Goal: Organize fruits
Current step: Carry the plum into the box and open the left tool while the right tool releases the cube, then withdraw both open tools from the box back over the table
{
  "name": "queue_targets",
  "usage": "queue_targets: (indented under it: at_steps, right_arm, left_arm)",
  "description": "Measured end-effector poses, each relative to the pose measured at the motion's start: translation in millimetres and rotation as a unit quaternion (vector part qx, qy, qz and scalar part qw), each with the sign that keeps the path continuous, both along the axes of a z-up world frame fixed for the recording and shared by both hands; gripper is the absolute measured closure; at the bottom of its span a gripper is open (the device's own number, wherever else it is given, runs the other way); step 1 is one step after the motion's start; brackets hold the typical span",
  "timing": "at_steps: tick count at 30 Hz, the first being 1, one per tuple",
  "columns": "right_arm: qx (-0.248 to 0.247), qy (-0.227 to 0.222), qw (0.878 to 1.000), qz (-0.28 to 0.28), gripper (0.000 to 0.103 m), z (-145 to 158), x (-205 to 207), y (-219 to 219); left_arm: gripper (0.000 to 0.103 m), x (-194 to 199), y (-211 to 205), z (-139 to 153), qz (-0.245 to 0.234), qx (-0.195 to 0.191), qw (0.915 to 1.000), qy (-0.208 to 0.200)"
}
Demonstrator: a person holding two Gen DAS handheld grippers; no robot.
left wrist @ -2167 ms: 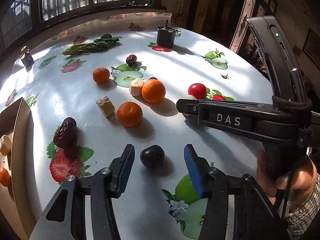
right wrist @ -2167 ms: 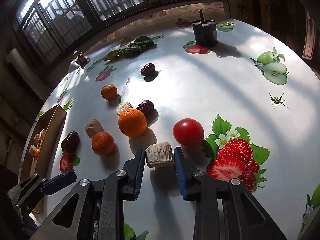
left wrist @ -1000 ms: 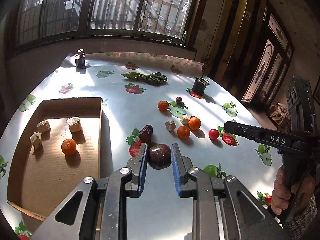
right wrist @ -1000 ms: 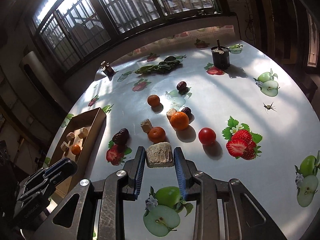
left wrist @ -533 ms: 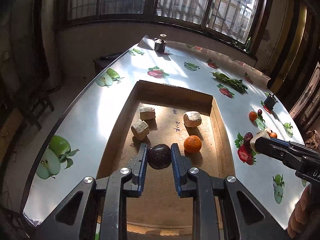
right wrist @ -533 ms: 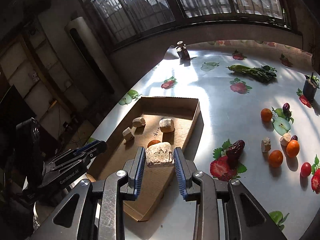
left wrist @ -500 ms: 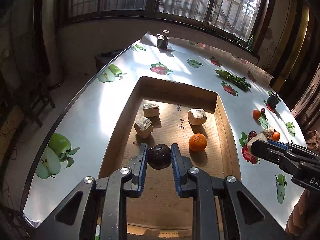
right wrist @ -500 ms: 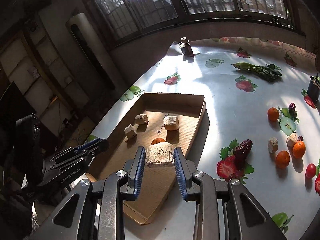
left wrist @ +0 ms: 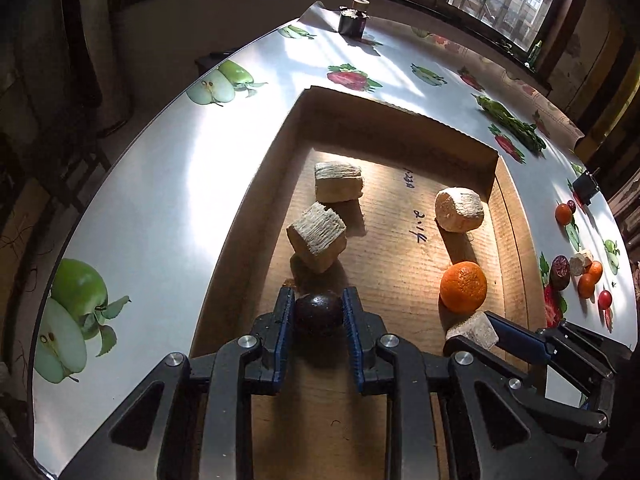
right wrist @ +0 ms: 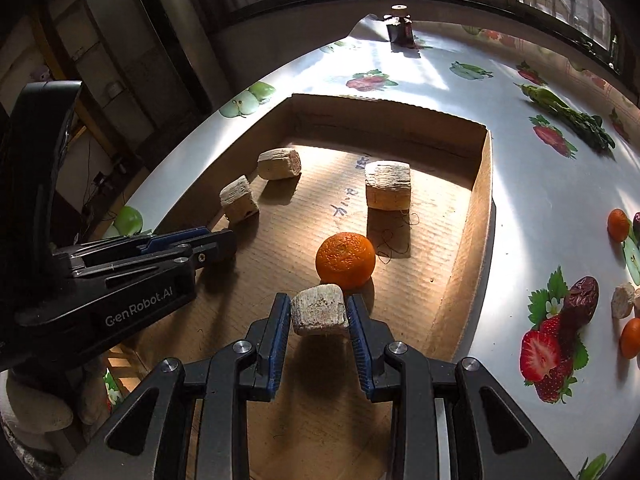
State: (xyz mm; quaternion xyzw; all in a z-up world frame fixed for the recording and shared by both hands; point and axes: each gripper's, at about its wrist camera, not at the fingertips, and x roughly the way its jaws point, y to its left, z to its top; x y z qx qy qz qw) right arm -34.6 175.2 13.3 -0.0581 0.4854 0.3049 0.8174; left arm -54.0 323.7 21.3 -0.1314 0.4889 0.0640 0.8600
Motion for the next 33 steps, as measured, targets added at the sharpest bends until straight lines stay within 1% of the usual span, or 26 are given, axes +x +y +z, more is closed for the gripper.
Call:
queue_targets:
  at_steps: [2,3,5,8,10,11,12,13,14,15,17,18,22,26,33]
  right_arm:
    - [-0.005,-0.004,1.000,0.000,0.070,-2.1,0.2,1.7]
    - [-0.006,-0.008,1.000,0.000,0.070,-1.9,-0.4,2.5]
    - [-0.002,-0.008,1.000,0.002,0.070,-0.7,-0.6,3.3]
    - [0.009,-0.013,1.000,0.002,0.070,7.1,-3.1,-1.5]
    - [0.017,-0.027,0.999,-0.002,0.068,18.1,-8.8,-9.0]
    - [0.022,-0.035,0.999,-0.004,0.066,24.4,-12.4,-14.8]
    - [0.028,-0.043,0.999,-0.006,0.061,31.0,-16.5,-22.1]
    - [0.035,-0.051,0.998,-0.011,0.059,37.3,-20.8,-30.5]
    - [0.042,-0.057,0.997,-0.017,0.053,42.8,-24.4,-39.4]
    - [0.050,-0.062,0.997,-0.024,0.048,48.2,-28.0,-49.1]
    - [0.062,-0.069,0.995,-0.035,0.047,56.6,-33.8,-67.8]
    - [0.065,-0.073,0.994,-0.043,0.047,60.6,-36.5,-78.1]
    - [0.073,-0.078,0.991,-0.074,0.047,70.8,-45.0,-120.3]
    - [0.067,-0.093,0.987,-0.113,0.046,74.2,-54.3,-167.2]
    - [0.068,-0.087,0.976,-0.187,0.045,66.1,-55.7,-250.3]
  left_arm:
    - [0.077,-0.8,1.6,0.3,0.002,-0.007,1.0000,0.000]
    - [0.073,-1.0,2.5,0.7,0.004,-0.010,0.9999,-0.001]
    - [0.072,-3.3,4.9,3.8,0.010,-0.015,0.9998,-0.006]
    - [0.071,-11.6,8.3,17.3,0.023,-0.020,0.9992,-0.024]
    - [0.064,-22.3,7.7,32.3,0.038,-0.009,0.9983,-0.044]
    - [0.059,-29.5,5.5,41.2,0.047,-0.001,0.9973,-0.057]
    - [0.050,-36.7,1.9,50.4,0.054,0.009,0.9958,-0.072]
    - [0.044,-44.7,-3.4,59.7,0.062,0.021,0.9939,-0.089]
    - [0.034,-52.5,-10.7,68.2,0.068,0.035,0.9918,-0.103]
    - [0.026,-59.5,-19.3,75.9,0.070,0.048,0.9896,-0.116]
    - [0.019,-71.6,-38.9,89.8,0.067,0.074,0.9850,-0.140]
    - [0.018,-75.6,-49.3,95.0,0.061,0.084,0.9836,-0.148]
    - [0.018,-90.7,-90.5,110.8,0.026,0.120,0.9767,-0.176]
    - [0.018,-93.9,-121.0,116.4,0.004,0.156,0.9706,-0.183]
    - [0.018,-90.7,-151.8,113.7,-0.028,0.162,0.9712,-0.173]
